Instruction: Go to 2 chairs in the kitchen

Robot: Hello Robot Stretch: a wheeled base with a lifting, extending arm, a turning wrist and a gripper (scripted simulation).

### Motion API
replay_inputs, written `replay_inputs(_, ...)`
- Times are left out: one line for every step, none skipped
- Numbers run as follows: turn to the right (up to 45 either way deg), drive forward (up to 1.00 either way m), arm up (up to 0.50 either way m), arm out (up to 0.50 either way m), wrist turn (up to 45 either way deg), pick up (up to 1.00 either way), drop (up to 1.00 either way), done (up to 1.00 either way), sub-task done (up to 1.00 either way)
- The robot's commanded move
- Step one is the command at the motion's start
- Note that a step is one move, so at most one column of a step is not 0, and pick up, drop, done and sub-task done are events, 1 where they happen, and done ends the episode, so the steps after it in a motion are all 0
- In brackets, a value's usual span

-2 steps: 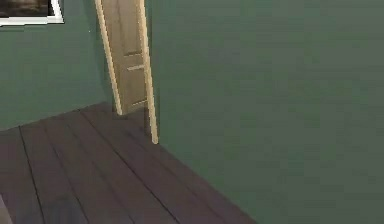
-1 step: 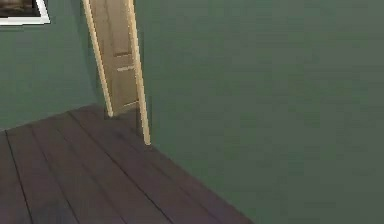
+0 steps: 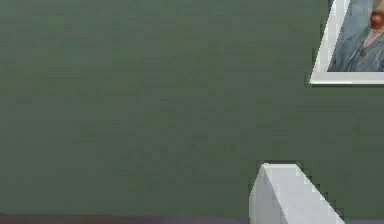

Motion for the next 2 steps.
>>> replay_inputs(45.0,0.0,0.0,0.0,0.0,0.0,0.0,0.0,0.0)
replay_inputs(45.0,0.0,0.0,0.0,0.0,0.0,0.0,0.0,0.0)
